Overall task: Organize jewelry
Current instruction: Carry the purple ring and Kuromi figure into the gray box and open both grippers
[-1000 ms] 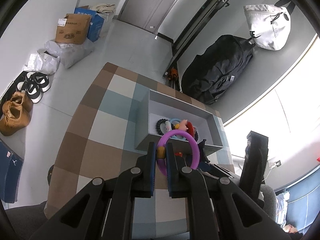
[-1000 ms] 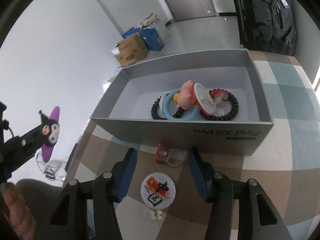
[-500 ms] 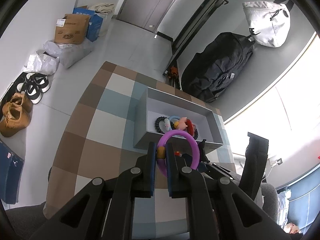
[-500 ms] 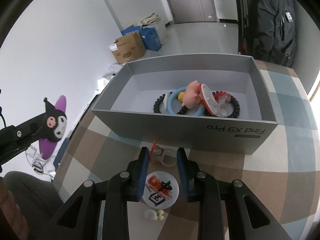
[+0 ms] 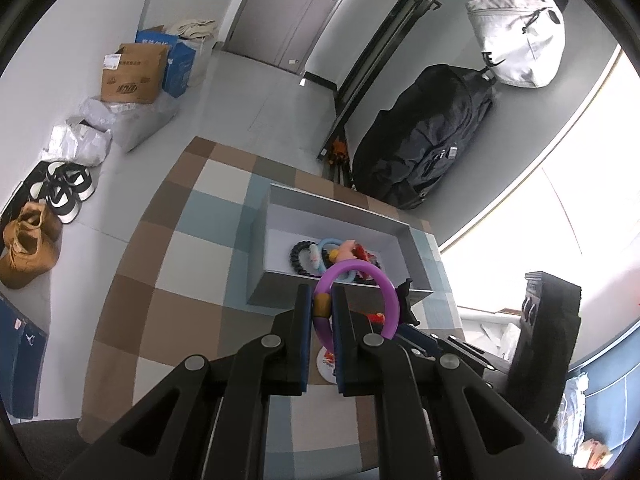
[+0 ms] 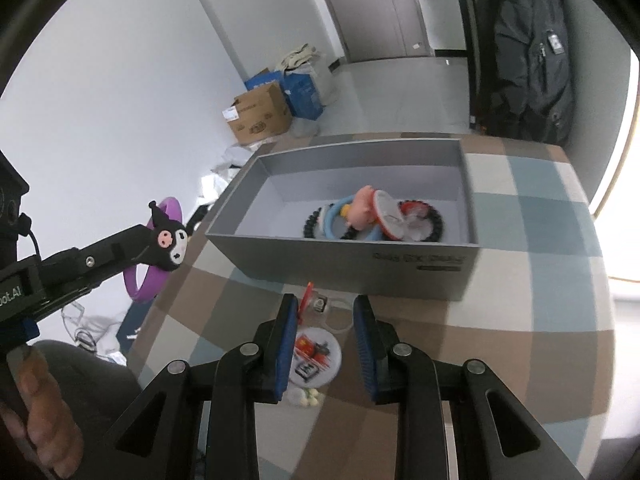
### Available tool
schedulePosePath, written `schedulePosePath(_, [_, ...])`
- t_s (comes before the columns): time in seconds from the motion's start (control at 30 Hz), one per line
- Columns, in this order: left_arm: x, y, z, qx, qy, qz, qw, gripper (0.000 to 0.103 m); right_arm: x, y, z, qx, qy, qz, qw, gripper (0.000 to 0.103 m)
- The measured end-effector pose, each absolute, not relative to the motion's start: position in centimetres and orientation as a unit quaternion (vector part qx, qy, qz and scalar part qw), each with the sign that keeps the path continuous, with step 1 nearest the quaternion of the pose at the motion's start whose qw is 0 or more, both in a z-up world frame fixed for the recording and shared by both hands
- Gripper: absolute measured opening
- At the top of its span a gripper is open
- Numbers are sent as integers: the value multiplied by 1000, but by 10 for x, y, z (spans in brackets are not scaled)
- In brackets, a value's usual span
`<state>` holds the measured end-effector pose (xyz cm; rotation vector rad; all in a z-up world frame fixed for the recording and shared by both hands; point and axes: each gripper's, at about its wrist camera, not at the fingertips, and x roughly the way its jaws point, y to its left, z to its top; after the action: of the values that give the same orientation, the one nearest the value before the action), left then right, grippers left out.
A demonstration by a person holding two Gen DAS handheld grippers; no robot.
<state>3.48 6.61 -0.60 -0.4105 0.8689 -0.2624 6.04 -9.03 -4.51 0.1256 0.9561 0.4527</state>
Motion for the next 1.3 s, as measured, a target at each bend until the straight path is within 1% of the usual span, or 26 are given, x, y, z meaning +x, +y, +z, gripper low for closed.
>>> schedulePosePath(0.13, [34, 57, -6, -187, 416, -122, 882, 5, 56, -101, -34, 61, 446, 216, 866, 27])
schedulePosePath(0.43, [40, 38, 8, -166, 411, -116, 889, 5, 52, -125, 6, 74, 397, 231, 885, 27])
schedulePosePath(0.7, [66, 24, 24, -133, 402, -116, 898, 5, 77, -140, 25, 87, 379, 224, 894, 27])
schedulePosePath(0.93, [91, 18, 13, -128, 410, -119, 895, 5, 103, -135, 28, 84, 370, 244, 892, 27])
schedulePosePath(1.3, [118, 27, -14, -143, 434, -121, 881, 5, 145, -127, -2, 91, 393, 262, 877, 27])
